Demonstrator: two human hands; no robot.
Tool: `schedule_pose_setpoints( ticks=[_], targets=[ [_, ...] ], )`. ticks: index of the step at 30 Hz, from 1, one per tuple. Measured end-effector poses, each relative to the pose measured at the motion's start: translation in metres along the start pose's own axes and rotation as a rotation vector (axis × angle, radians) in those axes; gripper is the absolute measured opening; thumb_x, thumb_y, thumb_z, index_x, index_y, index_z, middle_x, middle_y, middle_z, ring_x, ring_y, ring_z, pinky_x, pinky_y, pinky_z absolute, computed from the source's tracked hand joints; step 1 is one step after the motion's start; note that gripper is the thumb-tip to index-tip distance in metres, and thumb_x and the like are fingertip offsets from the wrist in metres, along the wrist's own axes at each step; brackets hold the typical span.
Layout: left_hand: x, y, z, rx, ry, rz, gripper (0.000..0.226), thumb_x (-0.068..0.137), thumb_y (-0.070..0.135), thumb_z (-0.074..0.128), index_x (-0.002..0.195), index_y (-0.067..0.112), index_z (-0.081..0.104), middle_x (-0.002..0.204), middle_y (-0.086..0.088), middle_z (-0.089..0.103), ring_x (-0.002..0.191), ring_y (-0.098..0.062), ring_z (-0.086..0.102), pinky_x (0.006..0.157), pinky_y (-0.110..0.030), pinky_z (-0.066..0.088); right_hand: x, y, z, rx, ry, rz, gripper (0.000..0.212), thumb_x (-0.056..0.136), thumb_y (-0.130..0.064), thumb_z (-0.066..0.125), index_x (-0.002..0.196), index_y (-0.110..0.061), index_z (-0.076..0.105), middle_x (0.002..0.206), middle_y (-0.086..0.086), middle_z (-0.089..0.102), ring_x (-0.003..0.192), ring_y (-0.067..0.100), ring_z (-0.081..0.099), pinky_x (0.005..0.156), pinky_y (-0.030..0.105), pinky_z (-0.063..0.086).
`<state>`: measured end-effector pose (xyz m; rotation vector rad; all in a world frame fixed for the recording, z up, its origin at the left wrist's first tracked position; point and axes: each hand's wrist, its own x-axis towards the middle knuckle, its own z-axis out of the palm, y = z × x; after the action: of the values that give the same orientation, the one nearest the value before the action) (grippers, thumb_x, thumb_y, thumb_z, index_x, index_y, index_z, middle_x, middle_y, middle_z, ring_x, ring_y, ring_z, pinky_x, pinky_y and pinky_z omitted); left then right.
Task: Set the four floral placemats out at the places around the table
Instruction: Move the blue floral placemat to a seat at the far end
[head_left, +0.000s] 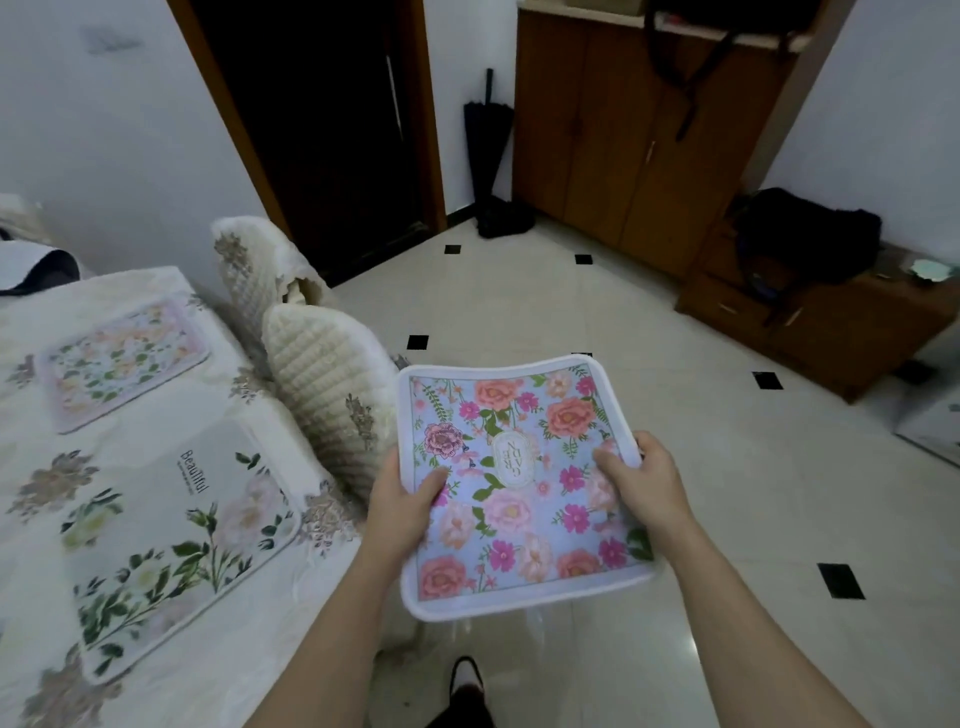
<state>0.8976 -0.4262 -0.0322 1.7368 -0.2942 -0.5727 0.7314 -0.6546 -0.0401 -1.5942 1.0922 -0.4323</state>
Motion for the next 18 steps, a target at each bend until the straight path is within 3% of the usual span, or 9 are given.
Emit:
schedule_pose_setpoints(
  ticks=[5, 8, 11, 13, 15, 18],
  targets=[
    [0.047, 0.018, 0.028, -0.045, -0.032, -0.037, 0.023, 0.096, 0.018, 0.065, 0.115, 0.025, 0.056, 0.094, -0.003, 0.078, 0.076, -0.025, 0.078, 0.061, -0.037, 0.062, 0.052, -0.007, -0.002, -0.014, 0.034, 0.011, 0.017, 0.083, -0.032, 0.073, 0.089, -0.024, 0.060, 0.087, 0.013, 0.072, 0.074, 0.033, 0.072, 0.066, 0.051, 0.061],
    [0.089, 0.023, 0.043, -0.059, -0.034, -0.050, 0.021, 0.097, 0.015, 0.063, 0.114, 0.025, 0.056, 0.090, -0.001, 0.078, 0.073, -0.022, 0.077, 0.056, -0.030, 0.060, 0.091, -0.021, 0.008, -0.074, 0.040, -0.007, 0.015, 0.086, -0.029, 0.070, 0.089, -0.021, 0.058, 0.086, 0.013, 0.070, 0.076, 0.032, 0.070, 0.064, 0.040, 0.059],
    [0.144, 0.027, 0.051, -0.036, -0.020, -0.038, 0.023, 0.096, 0.016, 0.064, 0.116, 0.024, 0.055, 0.096, -0.005, 0.077, 0.076, -0.023, 0.078, 0.065, -0.039, 0.063, 0.140, -0.038, 0.023, -0.114, 0.026, -0.014, 0.014, 0.089, -0.027, 0.068, 0.091, -0.017, 0.058, 0.085, 0.014, 0.070, 0.074, 0.032, 0.069, 0.055, 0.032, 0.055],
    [0.185, 0.029, 0.055, -0.032, -0.005, -0.033, 0.021, 0.095, 0.016, 0.065, 0.110, 0.028, 0.057, 0.099, -0.004, 0.077, 0.080, -0.023, 0.077, 0.075, -0.047, 0.063, 0.181, -0.051, 0.033, -0.127, 0.012, -0.006, 0.015, 0.088, -0.029, 0.069, 0.092, -0.018, 0.059, 0.084, 0.013, 0.070, 0.073, 0.032, 0.070, 0.059, 0.040, 0.060],
    [0.225, 0.034, 0.060, -0.025, -0.001, -0.043, 0.020, 0.095, 0.015, 0.065, 0.106, 0.030, 0.058, 0.099, -0.005, 0.077, 0.081, -0.023, 0.077, 0.076, -0.047, 0.063, 0.220, -0.064, 0.042, -0.143, 0.005, 0.001, 0.015, 0.088, -0.029, 0.069, 0.093, -0.019, 0.059, 0.084, 0.011, 0.071, 0.073, 0.032, 0.070, 0.064, 0.043, 0.061],
    [0.280, 0.047, 0.064, -0.031, 0.001, -0.062, 0.020, 0.095, 0.017, 0.065, 0.112, 0.024, 0.056, 0.100, -0.008, 0.077, 0.078, -0.022, 0.077, 0.070, -0.043, 0.064, 0.273, -0.090, 0.057, -0.157, -0.010, -0.014, 0.017, 0.089, -0.027, 0.069, 0.096, -0.016, 0.059, 0.085, 0.014, 0.070, 0.073, 0.033, 0.069, 0.057, 0.034, 0.055]
  ],
)
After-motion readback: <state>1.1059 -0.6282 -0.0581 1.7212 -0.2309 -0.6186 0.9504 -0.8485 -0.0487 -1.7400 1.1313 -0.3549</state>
